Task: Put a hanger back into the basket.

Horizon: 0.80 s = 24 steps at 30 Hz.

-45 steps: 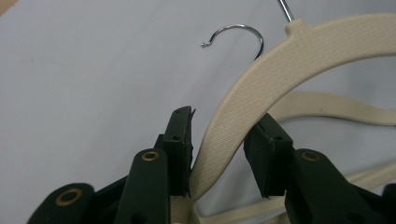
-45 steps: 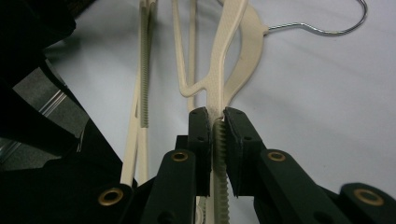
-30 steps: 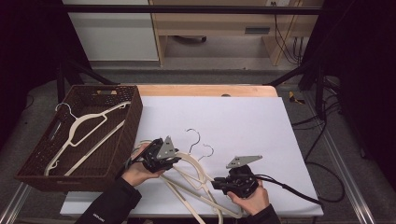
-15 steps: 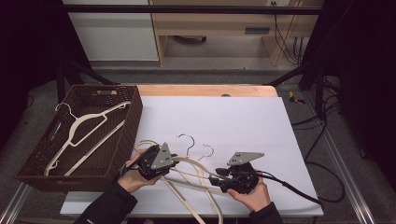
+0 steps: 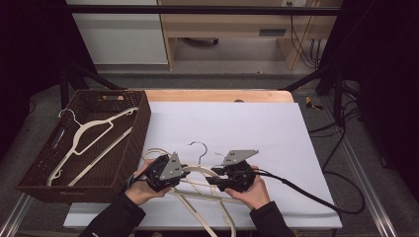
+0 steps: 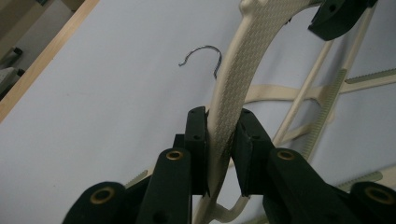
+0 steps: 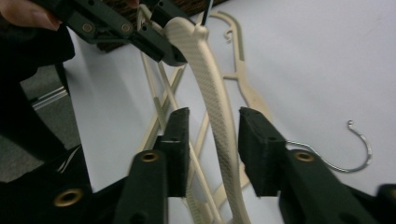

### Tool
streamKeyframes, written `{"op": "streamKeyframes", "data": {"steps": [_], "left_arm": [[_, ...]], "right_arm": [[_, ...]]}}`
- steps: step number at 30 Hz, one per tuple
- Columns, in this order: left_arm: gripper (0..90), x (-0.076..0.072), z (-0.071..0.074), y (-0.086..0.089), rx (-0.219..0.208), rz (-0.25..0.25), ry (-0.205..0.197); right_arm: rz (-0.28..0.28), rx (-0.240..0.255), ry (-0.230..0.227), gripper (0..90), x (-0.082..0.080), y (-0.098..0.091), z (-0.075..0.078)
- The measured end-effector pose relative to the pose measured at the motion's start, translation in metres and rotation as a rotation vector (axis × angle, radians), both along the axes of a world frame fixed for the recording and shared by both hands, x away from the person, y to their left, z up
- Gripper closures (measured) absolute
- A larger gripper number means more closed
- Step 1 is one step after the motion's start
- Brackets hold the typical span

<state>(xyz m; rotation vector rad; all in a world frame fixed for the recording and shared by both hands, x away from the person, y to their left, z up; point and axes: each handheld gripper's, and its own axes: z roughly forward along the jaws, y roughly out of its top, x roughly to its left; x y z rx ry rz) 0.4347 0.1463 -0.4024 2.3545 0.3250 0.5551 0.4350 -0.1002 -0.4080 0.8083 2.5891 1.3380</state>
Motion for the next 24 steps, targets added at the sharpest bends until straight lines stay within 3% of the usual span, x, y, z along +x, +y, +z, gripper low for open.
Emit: {"op": "streamKeyframes", "data": {"steps": [3,6,11,17,20,24], "left_arm": [[76.2,-0.001,0.000,0.001,-0.004,-0.004,0.008],[73.8,-0.002,0.003,0.002,-0.021,-0.011,0.017],[57.5,-0.001,0.009,0.008,-0.071,-0.005,0.042],[38.1,-0.002,0.024,0.020,-0.160,-0.001,0.087],[37.9,-0.002,0.028,0.022,-0.176,-0.013,0.112],[46.4,-0.002,0.029,0.019,-0.175,-0.035,0.136]], "right_arm": [[0.023,-0.004,0.008,79.1,0.002,0.001,-0.001],[0.056,-0.001,0.011,81.2,0.002,-0.001,0.001],[0.122,0.029,0.029,86.1,-0.003,-0.004,0.006],[0.130,0.048,0.031,86.5,-0.008,-0.012,0.018],[0.143,0.077,0.014,86.6,-0.009,-0.016,0.025],[0.165,0.073,0.005,86.6,-0.012,-0.017,0.029]]}}
